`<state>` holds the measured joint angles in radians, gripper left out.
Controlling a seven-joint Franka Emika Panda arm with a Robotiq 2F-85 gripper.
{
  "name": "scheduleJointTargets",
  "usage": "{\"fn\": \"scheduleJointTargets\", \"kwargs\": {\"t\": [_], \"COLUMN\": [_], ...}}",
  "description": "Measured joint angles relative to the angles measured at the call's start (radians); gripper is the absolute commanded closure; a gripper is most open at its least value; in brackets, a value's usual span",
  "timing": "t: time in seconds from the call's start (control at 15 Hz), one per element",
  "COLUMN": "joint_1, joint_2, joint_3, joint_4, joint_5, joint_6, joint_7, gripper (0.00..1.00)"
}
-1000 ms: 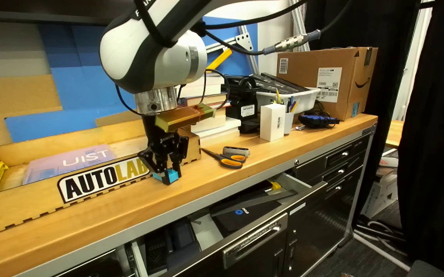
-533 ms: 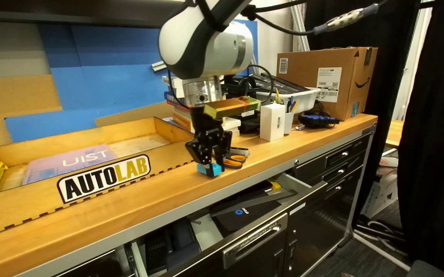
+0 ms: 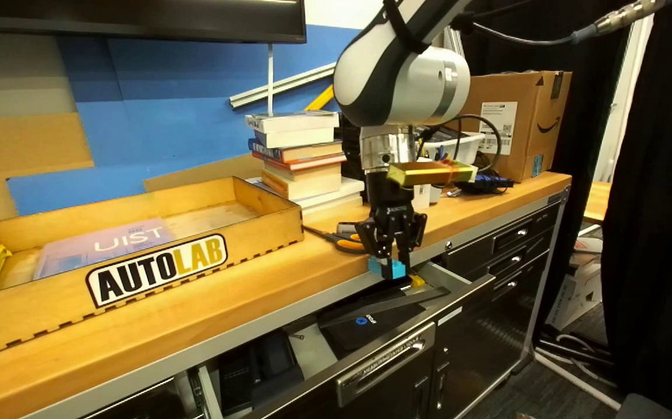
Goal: Pick up the blue block and place it inside the open drawer then close the drawer
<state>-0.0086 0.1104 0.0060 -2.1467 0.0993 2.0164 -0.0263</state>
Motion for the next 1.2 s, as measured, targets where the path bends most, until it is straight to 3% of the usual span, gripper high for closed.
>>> {"fn": "scheduleJointTargets", "kwargs": {"t": [0.07, 0.2, 0.47, 0.8, 1.2], "joint_1": [-0.013, -0.035, -0.063, -0.066, -0.066], "joint_2": [0.011, 0.035, 0.057, -0.001, -0.052], "joint_3": [-0.010, -0.023, -0.027, -0.037, -0.058], "joint_4": [-0.012, -0.023, -0.026, -0.105, -0.232], "joint_5": [0.018, 0.088, 0.206, 0.163, 0.110], "joint_6": [0.016, 0.051, 0.097, 0.093, 0.081], "joint_7": [-0.005, -0.019, -0.060, -0.065, 0.016], "gripper": [0.39, 0.32, 0.01, 0.00, 0.00]}}
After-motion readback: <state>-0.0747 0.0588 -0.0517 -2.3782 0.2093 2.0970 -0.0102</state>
